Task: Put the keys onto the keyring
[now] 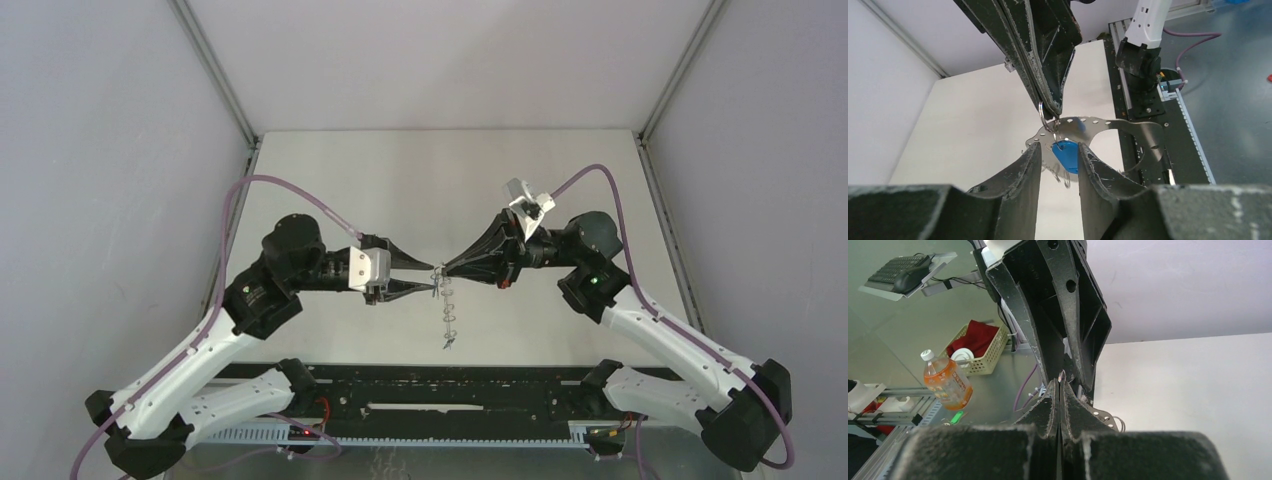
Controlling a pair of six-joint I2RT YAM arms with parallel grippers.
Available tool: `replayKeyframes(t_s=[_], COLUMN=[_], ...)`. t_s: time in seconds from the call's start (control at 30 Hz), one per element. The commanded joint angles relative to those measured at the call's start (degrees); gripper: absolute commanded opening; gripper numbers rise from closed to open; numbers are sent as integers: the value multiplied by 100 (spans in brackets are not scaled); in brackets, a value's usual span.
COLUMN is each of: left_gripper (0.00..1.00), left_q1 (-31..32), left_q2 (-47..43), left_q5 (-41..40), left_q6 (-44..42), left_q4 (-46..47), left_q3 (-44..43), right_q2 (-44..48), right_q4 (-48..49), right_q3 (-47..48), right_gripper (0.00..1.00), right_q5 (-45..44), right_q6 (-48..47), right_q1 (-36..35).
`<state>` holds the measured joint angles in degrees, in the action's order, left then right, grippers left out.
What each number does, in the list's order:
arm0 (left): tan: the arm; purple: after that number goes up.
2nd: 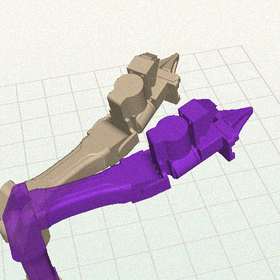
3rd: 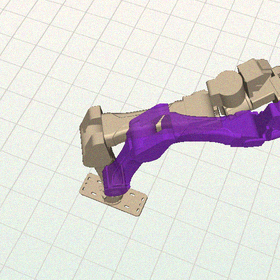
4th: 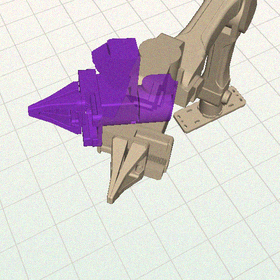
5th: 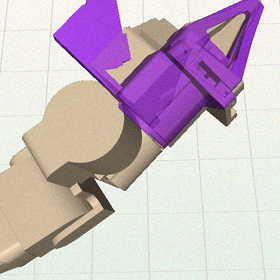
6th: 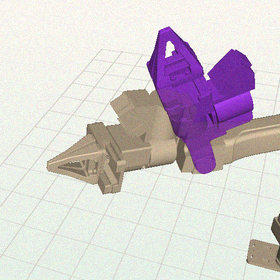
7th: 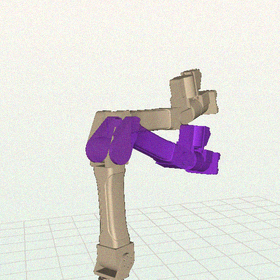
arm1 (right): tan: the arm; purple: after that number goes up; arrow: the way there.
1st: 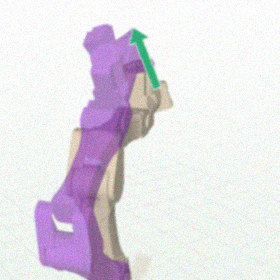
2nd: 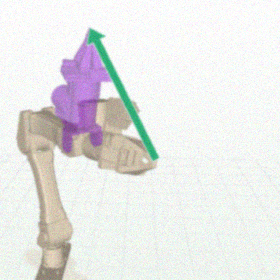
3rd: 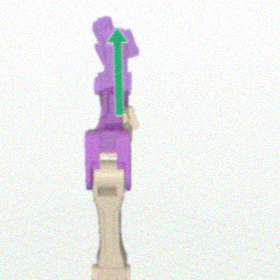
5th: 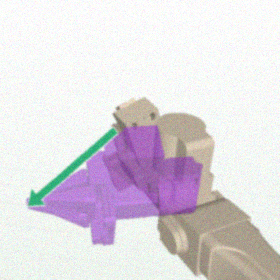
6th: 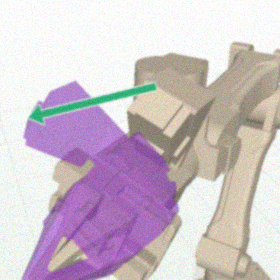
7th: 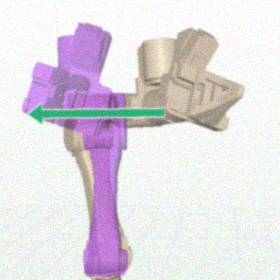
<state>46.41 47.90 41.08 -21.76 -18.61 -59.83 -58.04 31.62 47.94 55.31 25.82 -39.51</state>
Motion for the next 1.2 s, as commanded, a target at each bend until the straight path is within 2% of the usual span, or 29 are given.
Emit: replayKeyframes(t_s=[0.0,0.27,0.5,0.67,0.7,0.77,0.87,0.93,1.17], left_gripper=[37,34,14,1,0,0,0,0,0], left_q1=[-35,-30,-35,-28,-34,-33,-35,-34,-20], left_q2=[13,31,2,-1,13,47,125,203,320], left_q5=[338,387,217,213,185,92,41,13,-92], left_q6=[293,308,-235,-268,-256,-210,-373,-386,-408], left_q4=[189,350,4,-33,-27,-87,-481,-728,-893], left_q3=[-239,-150,-41,-57,-74,-145,-327,-469,-617], right_q2=[-8,-102,-50,-85,-104,-115,-50,-101,-876], right_q4=[186,-110,-200,-402,-571,-1322,-3277,-4417,-7192], right_q3=[144,308,356,471,550,794,1366,1878,3453], right_gripper=[0,0,0,0,5,22,36,41,41], right_q5=[39,19,50,128,156,121,-197,-485,-1181], right_q6=[-78,-320,-376,-431,-505,-869,-1928,-2655,-4356], right_q1=[-85,-222,-231,-241,-242,-221,-185,-195,-473])
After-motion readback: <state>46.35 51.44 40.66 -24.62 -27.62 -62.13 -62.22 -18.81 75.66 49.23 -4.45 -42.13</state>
